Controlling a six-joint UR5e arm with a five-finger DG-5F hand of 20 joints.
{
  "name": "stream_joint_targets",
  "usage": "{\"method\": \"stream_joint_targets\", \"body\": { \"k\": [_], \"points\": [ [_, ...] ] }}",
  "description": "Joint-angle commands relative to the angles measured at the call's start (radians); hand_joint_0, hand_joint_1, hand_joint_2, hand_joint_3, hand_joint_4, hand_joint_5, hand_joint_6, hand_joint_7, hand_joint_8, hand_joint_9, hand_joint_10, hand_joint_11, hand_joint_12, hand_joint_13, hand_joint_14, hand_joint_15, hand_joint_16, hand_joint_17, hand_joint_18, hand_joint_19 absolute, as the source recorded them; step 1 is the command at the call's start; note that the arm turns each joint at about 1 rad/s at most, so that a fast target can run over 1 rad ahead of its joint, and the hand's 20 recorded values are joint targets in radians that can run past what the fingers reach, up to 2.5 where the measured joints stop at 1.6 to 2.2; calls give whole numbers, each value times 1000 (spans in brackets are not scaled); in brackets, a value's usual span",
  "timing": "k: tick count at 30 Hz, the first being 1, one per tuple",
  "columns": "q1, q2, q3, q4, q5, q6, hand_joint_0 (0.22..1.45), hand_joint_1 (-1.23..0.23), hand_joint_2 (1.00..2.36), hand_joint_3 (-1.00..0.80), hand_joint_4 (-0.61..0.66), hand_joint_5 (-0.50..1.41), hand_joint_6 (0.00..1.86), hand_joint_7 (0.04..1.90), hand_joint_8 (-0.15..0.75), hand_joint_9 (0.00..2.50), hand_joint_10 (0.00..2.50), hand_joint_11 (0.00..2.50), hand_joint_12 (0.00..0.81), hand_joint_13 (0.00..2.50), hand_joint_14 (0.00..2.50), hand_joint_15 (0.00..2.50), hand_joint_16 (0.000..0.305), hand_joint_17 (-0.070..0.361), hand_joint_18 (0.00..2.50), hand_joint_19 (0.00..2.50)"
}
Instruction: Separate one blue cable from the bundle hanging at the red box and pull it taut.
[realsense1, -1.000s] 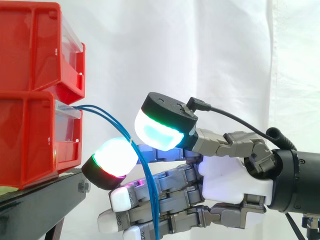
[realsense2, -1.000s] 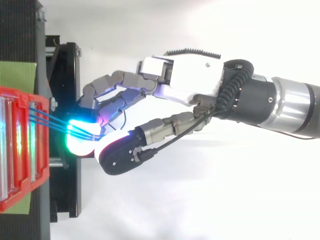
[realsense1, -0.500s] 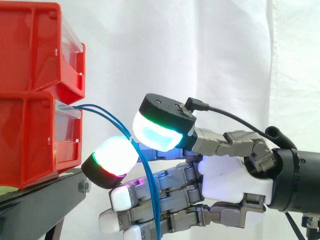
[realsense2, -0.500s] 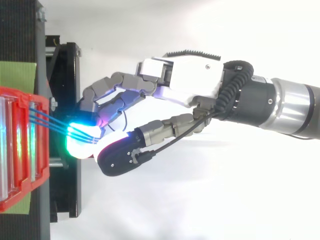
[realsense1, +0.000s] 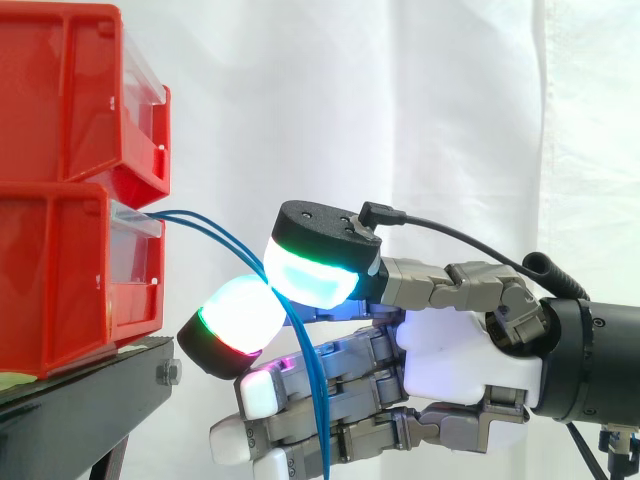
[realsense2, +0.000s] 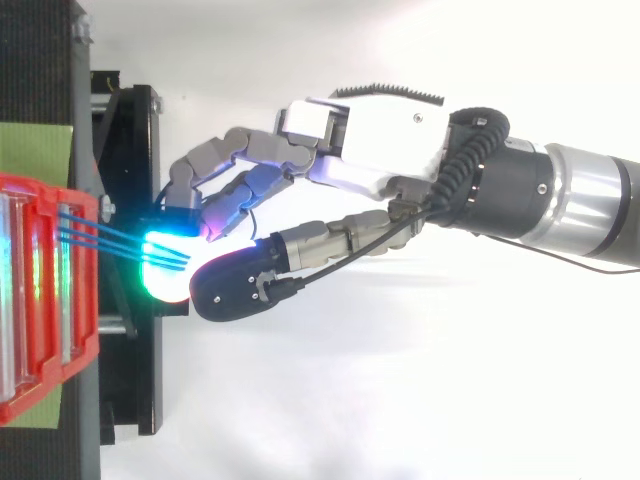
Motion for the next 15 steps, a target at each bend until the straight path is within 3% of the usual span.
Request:
{"method": "stream_joint_targets", "body": {
  "k": [1, 15],
  "points": [
    [-2, 0, 0, -1, 0, -4, 631, -679, 1027, -104, 72, -193, 938, 1045, 317, 840, 20, 688, 304, 698, 14, 377, 37, 83, 583, 474],
    [-2, 0, 0, -2, 0, -21, 674, -720, 1022, -210, 67, -199, 943, 1061, 310, 853, 19, 717, 302, 726, 15, 405, 37, 83, 595, 484]
  ]
}}
